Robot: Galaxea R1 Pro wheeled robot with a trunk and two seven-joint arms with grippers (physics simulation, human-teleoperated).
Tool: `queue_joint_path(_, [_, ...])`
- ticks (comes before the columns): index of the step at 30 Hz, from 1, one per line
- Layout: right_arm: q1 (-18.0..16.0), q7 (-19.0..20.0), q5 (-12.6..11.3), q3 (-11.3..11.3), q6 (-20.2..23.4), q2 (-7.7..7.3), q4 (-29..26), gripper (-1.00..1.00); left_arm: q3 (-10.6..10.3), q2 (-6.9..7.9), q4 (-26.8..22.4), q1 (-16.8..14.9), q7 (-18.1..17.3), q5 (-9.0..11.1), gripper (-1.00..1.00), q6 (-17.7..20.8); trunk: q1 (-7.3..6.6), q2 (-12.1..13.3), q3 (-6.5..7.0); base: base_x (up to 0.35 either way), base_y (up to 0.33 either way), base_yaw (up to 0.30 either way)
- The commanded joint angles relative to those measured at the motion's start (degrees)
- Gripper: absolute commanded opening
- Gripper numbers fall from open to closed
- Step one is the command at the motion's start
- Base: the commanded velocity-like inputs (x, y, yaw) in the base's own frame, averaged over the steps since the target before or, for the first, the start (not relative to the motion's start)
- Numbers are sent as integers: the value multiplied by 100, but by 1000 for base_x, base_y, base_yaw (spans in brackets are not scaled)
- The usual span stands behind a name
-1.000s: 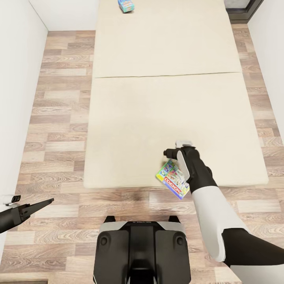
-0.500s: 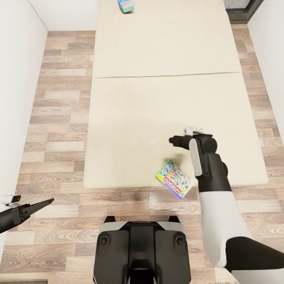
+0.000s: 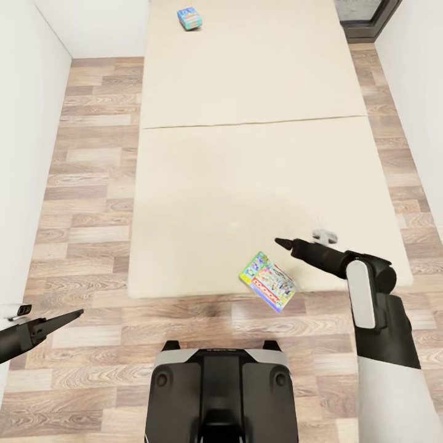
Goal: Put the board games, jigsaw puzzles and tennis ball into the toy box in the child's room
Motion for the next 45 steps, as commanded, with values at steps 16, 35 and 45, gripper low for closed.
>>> queue_joint_path(16, [2764,4419,-1106,-1470,-1289,-728,-44,100,3,4,-1,-1,-26,-5,100,61,4,-9,136,0,0,-73])
queue_joint_path(35, [3160,4183,-1053,-887,-2244,-695,-2,100,9,3,-1,0,-26,-12,100,61,4,-9,216,0,0,-7])
queue_joint_path(45, [3163,3921,-1053,-717,-2365,-686,7,100,10,9,-1,-1,-26,-12,100,61,4,-9,217,0,0,0])
